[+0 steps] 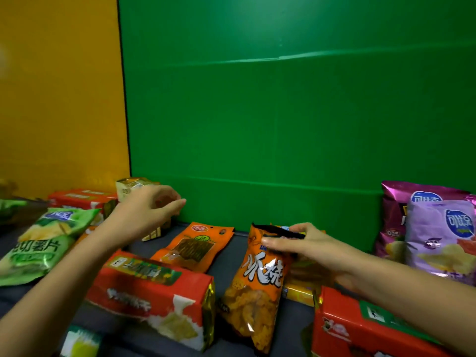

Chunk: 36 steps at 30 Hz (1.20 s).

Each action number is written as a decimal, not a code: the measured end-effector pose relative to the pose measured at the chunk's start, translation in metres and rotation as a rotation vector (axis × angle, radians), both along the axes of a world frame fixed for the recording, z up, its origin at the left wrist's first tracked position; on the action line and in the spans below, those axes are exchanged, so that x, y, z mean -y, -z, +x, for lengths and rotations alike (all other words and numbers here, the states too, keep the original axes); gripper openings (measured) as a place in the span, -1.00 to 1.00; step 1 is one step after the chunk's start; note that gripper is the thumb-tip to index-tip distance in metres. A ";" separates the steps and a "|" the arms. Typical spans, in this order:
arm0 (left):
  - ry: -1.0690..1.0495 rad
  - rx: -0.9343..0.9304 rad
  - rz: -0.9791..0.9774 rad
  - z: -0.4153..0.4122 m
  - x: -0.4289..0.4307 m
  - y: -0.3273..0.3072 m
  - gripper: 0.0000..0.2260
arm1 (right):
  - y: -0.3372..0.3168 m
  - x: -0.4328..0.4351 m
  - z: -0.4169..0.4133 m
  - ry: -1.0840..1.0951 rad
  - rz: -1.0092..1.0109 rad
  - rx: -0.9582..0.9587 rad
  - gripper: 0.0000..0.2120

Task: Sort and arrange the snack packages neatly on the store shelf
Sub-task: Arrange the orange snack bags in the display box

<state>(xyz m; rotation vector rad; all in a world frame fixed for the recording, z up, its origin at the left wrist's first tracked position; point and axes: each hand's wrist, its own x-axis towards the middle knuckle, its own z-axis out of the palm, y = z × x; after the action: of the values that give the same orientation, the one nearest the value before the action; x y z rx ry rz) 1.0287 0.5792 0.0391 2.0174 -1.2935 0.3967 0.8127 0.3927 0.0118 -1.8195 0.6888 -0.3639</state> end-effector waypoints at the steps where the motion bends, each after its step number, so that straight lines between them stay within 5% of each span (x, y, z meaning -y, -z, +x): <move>1: -0.031 0.010 -0.029 0.000 -0.012 0.007 -0.77 | 0.004 0.000 0.002 0.008 -0.009 0.004 -0.22; 10: -0.283 -0.030 -0.276 0.007 -0.087 0.057 -0.94 | 0.003 -0.005 0.021 0.056 -0.036 0.206 -0.32; 15: -0.377 -0.178 -0.151 0.033 -0.105 0.068 -0.93 | -0.005 -0.013 0.021 0.045 -0.026 0.371 -0.29; 22: -0.494 -0.316 0.192 0.079 -0.103 0.068 -0.65 | -0.025 -0.022 0.025 0.102 -0.002 0.658 0.08; 25: -0.504 -0.331 0.343 0.103 -0.098 0.063 -0.61 | -0.031 -0.032 0.027 0.137 -0.026 0.730 0.04; 28: -0.535 -0.312 0.477 0.127 -0.088 0.064 -0.49 | -0.034 -0.048 0.030 0.158 -0.044 0.775 -0.22; 31: -0.422 -0.481 0.414 0.153 -0.077 0.071 -0.38 | -0.034 -0.059 0.031 0.198 -0.030 0.828 -0.41; 36: -0.324 -0.751 0.180 0.239 -0.054 0.118 0.26 | -0.027 -0.073 0.035 0.295 -0.068 0.869 -0.02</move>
<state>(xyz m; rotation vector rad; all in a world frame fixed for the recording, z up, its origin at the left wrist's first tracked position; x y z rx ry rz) 1.2680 0.6333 -0.0786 2.2073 -0.5531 -0.3343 0.8475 0.4653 0.0383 -1.4116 0.3170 -1.2871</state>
